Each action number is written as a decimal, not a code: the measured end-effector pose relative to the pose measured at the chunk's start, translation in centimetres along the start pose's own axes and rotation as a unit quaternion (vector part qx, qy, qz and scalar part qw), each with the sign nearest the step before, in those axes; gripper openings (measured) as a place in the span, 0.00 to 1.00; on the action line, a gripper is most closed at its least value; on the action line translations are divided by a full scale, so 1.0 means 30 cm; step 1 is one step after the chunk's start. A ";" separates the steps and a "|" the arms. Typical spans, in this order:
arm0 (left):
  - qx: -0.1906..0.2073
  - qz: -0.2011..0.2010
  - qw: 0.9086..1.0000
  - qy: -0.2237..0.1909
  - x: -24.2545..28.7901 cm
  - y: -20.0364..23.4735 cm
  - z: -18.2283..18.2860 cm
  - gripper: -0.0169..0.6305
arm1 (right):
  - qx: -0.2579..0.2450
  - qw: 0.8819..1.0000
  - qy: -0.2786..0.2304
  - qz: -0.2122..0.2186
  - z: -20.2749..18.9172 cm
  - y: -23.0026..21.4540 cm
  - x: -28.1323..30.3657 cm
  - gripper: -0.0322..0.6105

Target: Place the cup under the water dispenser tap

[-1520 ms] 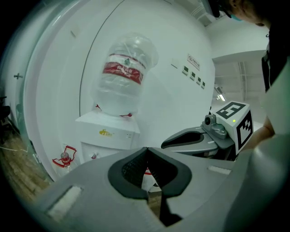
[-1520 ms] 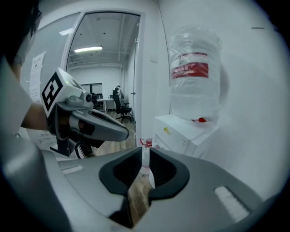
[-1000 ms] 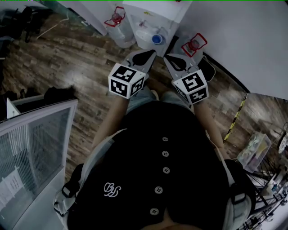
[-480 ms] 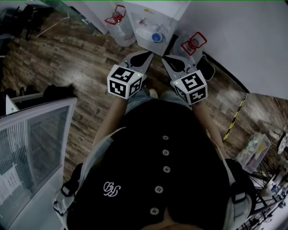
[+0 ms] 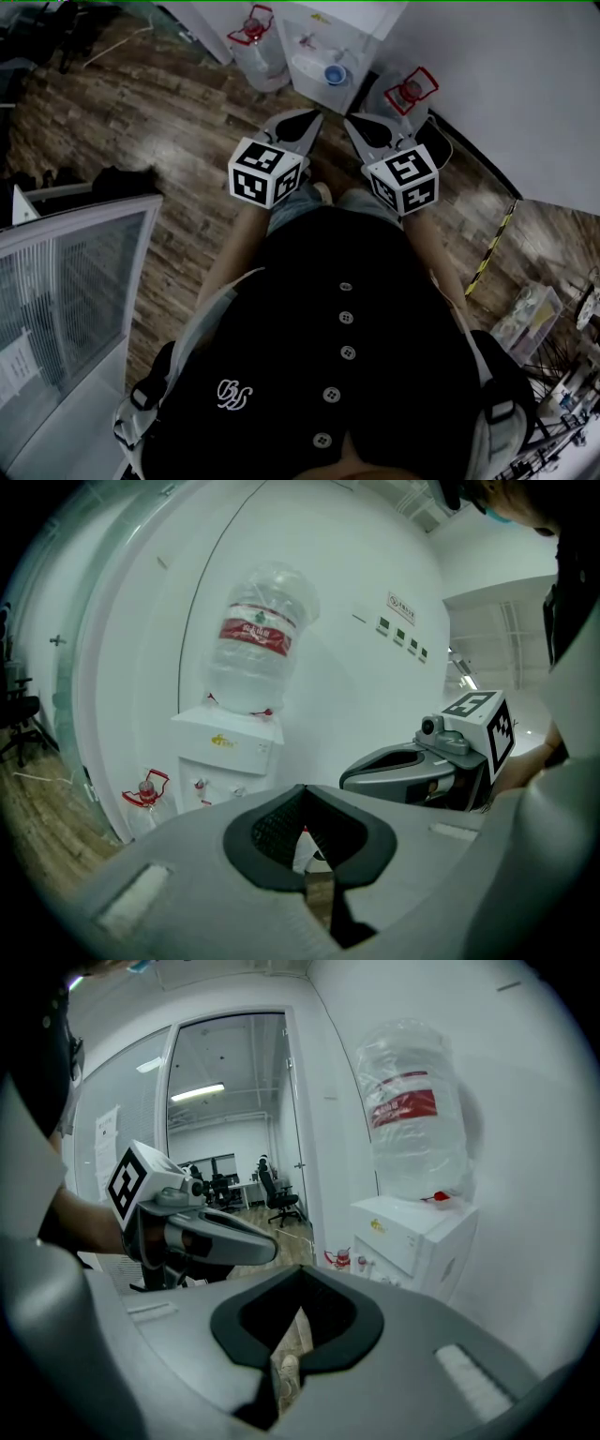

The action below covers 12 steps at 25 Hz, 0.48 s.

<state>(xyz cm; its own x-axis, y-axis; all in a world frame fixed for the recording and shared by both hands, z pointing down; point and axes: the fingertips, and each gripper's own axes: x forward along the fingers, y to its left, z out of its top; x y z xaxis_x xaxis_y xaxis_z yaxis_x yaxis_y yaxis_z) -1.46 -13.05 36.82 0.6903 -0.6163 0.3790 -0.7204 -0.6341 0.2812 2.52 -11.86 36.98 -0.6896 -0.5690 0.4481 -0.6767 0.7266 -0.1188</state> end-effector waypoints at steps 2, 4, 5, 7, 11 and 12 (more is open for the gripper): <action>0.000 0.000 1.000 0.003 -0.010 -0.001 -0.010 0.03 | 0.002 1.000 0.002 0.002 -0.003 0.009 0.004 0.05; -0.001 0.000 1.000 0.005 -0.015 -0.001 -0.013 0.03 | 0.004 1.000 0.003 0.002 -0.007 0.015 0.004 0.05; -0.001 0.000 1.000 0.006 -0.016 -0.002 -0.016 0.03 | 0.005 1.000 0.004 0.002 -0.010 0.019 0.003 0.05; -0.002 -0.002 1.000 0.008 -0.014 -0.007 -0.025 0.03 | 0.007 1.000 0.006 0.002 -0.019 0.024 -0.002 0.05; -0.004 -0.005 1.000 0.011 -0.004 -0.019 -0.037 0.03 | 0.008 1.000 0.007 0.001 -0.032 0.030 -0.015 0.05; -0.005 -0.007 1.000 0.012 -0.004 -0.025 -0.042 0.03 | 0.008 1.000 0.007 0.001 -0.035 0.033 -0.019 0.05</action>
<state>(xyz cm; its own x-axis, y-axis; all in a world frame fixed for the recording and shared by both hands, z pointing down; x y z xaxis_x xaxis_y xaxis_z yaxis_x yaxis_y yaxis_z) -1.07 -11.92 37.67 0.6984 -0.5963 0.3957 -0.7115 -0.6380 0.2943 2.52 -10.41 37.55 -0.6874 -0.5615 0.4607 -0.6791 0.7218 -0.1336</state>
